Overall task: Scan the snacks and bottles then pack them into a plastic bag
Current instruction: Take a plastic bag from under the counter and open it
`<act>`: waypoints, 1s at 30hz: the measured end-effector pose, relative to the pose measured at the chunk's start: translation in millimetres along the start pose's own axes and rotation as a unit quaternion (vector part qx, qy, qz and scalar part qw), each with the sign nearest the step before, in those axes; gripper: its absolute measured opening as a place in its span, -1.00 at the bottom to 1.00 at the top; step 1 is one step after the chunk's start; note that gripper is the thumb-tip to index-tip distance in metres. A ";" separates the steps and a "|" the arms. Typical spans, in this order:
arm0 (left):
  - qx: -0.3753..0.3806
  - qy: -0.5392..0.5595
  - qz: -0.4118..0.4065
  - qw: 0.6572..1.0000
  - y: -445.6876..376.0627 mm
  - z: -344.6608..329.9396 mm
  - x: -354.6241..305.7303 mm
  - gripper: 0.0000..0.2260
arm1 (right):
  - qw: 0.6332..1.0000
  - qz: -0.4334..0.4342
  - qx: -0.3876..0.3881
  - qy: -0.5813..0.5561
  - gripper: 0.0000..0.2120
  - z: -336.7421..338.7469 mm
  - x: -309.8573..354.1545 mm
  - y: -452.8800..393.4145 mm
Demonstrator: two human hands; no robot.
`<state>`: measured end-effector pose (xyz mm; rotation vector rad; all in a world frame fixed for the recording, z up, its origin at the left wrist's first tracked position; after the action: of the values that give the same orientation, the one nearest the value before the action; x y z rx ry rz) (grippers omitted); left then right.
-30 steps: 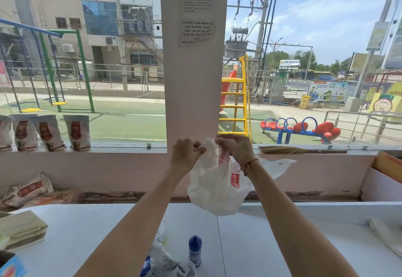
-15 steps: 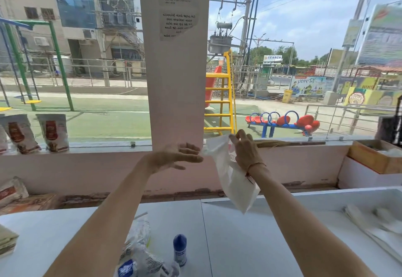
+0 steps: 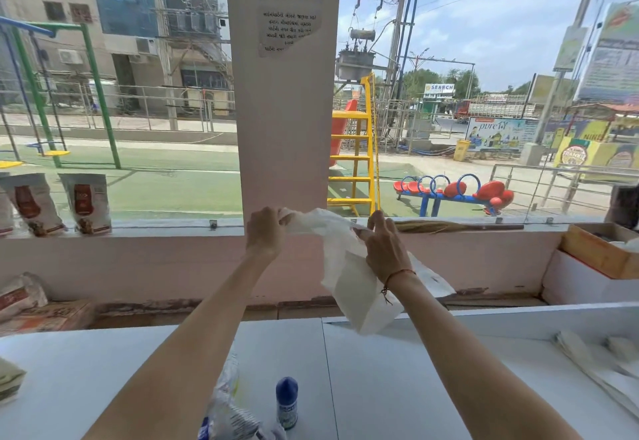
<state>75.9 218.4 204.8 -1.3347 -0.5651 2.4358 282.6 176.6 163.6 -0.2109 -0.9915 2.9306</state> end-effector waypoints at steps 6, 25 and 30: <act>0.125 0.098 0.054 0.986 -3.9 -28.7 -9.6 -0.54 | 0.999 0.002 0.018 0.028 -0.43 -6.2 26.8 -11.2; 0.327 0.264 0.087 0.903 33.7 -1.1 28.3 -0.76 | 0.987 -0.031 0.038 0.154 -0.61 -34.4 27.9 27.0; 0.337 0.257 0.102 0.900 54.1 -11.8 49.2 -0.68 | 0.988 0.050 -0.036 0.144 -0.55 -56.3 42.2 58.5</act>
<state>56.3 195.1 137.3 -1.6415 0.5312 1.9695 249.1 167.4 78.9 -0.6831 -1.0677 2.8384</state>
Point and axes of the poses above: each hand's wrist, its own y-axis away from the middle knuckle, its own z-axis out of the back of the hand, x = y × z, the point moved 3 cm from there along -y, towards the middle knuckle, and after that the axes turned 12 degrees about y, right-handed, at the moved point
